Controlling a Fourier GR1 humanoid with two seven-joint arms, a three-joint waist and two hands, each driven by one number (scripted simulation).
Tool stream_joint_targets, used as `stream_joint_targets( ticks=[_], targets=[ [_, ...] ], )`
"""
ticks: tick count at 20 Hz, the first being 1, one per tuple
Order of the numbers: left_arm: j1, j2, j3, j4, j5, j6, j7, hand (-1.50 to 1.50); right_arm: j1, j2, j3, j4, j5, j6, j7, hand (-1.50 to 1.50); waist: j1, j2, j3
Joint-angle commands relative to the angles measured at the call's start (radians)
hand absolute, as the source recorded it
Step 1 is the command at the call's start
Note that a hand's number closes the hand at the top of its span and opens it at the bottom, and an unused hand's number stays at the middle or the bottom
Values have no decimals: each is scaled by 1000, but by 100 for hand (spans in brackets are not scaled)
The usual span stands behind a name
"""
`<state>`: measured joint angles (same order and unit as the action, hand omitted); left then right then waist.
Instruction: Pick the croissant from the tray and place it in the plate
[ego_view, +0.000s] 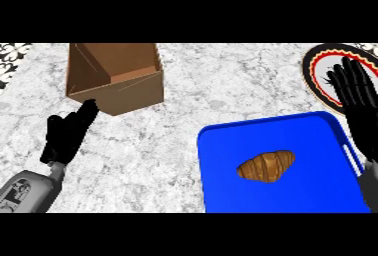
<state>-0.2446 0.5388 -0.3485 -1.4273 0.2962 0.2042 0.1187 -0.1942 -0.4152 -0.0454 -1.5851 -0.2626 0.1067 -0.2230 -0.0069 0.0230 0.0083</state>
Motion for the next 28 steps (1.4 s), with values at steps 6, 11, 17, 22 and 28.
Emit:
stream_joint_targets(
  ticks=[6,11,17,22,28],
  targets=[
    [-43,-35,-4,-5,1,3,-3,0,-206,-178,518,-209,185,555,-45,150,261,-16,-39],
    [-55,-95,6,31,35,20,14,0,-382,-189,653,-291,258,734,-289,-150,184,8,-11],
    [-53,-117,8,49,38,21,-3,0,-568,-265,823,-336,424,823,-393,-150,171,9,-6],
    [-67,-105,42,48,46,34,9,0,-696,-311,946,-358,579,733,-487,-150,148,6,-4],
    [-58,-100,66,71,43,43,4,0,-779,-413,1082,-307,756,532,-695,-150,99,3,-5]
  ],
)
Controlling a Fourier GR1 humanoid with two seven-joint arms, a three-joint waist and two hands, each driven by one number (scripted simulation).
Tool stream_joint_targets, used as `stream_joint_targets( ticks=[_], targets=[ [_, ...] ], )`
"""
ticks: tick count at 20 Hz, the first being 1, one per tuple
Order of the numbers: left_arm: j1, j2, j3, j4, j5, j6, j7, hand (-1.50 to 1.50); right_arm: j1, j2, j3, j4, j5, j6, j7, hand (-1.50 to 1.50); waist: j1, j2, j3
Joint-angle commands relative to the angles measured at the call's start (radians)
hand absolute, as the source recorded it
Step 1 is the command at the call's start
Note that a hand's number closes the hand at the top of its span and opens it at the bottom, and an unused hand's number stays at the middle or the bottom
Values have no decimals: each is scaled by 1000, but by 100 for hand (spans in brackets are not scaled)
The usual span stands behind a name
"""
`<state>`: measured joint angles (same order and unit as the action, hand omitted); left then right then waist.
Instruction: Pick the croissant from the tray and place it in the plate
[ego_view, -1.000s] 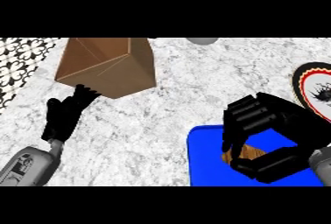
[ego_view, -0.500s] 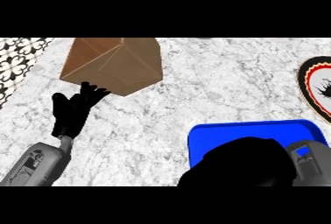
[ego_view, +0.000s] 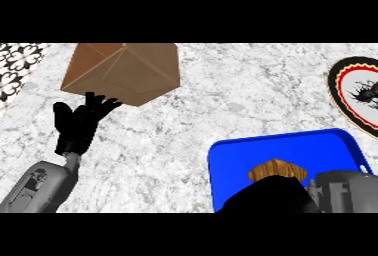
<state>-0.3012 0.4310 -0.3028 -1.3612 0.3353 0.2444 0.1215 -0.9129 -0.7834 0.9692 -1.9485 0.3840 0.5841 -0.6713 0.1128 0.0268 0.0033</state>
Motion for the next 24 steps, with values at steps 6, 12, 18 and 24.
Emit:
stream_joint_targets(
  ticks=[6,12,18,24],
  targets=[
    [40,-25,9,7,-25,45,-17,0,-92,-131,277,144,401,-205,-350,-150,-56,-13,-1],
    [51,4,70,28,7,-13,-32,0,-90,-68,311,293,594,-476,-382,-150,-89,-21,-3],
    [115,-29,68,35,-36,9,-69,0,-37,-89,300,342,758,-584,-363,-150,-107,-26,-3],
    [169,21,114,-75,-18,-31,-11,0,24,-48,268,364,885,-567,-348,-150,-105,-30,-3]
  ],
)
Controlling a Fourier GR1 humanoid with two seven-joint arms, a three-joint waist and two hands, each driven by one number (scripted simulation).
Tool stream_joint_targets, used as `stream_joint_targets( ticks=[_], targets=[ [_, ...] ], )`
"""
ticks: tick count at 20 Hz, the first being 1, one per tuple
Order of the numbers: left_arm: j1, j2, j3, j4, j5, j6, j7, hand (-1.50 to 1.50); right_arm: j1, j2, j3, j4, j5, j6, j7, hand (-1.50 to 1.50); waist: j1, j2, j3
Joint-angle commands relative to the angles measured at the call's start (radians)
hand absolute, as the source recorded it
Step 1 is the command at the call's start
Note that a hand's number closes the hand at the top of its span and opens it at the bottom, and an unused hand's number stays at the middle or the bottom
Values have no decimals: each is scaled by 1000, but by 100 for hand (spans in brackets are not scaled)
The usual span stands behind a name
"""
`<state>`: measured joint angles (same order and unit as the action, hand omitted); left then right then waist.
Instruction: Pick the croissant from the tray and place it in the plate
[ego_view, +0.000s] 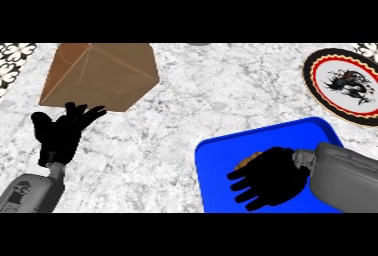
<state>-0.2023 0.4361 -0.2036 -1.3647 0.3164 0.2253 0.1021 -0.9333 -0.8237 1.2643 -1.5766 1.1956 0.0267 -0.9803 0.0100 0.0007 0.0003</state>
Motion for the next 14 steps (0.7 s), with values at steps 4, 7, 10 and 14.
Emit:
stream_joint_targets(
  ticks=[4,7,10,14],
  targets=[
    [66,-11,31,-50,-24,-17,-28,0,96,14,-69,36,145,-51,-68,-150,-6,-2,0],
    [0,-12,55,25,-31,-46,-14,0,108,169,-82,92,229,3,-16,-150,-8,0,-1],
    [30,-7,72,6,-38,-65,-12,0,160,183,-117,105,276,-28,-31,-150,-7,-1,0],
    [37,-51,66,45,-67,-64,-53,0,230,196,-114,167,374,-127,-31,-150,-6,1,0]
  ],
)
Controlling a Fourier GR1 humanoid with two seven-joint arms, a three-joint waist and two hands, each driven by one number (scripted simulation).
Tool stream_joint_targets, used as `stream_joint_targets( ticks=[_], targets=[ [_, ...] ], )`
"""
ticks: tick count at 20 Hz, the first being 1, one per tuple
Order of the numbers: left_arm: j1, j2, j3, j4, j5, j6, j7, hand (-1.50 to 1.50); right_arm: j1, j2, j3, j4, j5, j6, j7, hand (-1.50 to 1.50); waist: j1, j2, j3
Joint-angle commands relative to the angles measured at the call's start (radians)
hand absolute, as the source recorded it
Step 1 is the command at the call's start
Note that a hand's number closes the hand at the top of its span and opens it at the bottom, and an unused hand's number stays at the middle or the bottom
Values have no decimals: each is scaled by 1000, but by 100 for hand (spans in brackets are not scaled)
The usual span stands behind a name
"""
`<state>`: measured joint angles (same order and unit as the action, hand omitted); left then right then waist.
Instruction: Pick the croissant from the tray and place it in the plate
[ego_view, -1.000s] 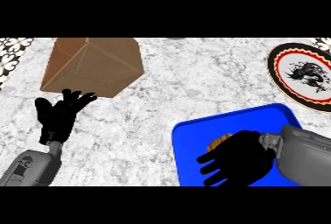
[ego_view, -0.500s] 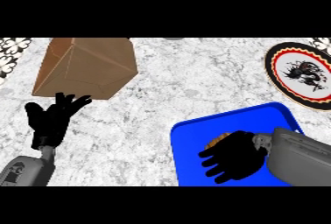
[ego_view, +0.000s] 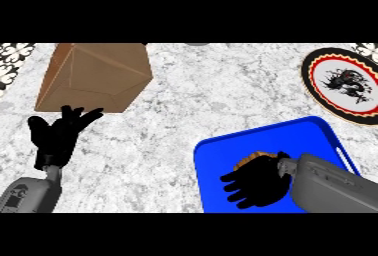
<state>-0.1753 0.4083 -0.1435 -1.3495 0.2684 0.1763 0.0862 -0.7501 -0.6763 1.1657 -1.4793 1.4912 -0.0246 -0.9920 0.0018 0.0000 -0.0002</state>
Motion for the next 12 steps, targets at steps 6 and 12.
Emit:
stream_joint_targets(
  ticks=[6,12],
  targets=[
    [-58,16,72,56,8,-76,14,0,32,69,-42,107,204,-66,-58,150,2,1,0],
    [-13,-23,55,12,-36,-28,12,0,62,45,-36,112,226,-105,-126,150,5,0,0]
  ],
)
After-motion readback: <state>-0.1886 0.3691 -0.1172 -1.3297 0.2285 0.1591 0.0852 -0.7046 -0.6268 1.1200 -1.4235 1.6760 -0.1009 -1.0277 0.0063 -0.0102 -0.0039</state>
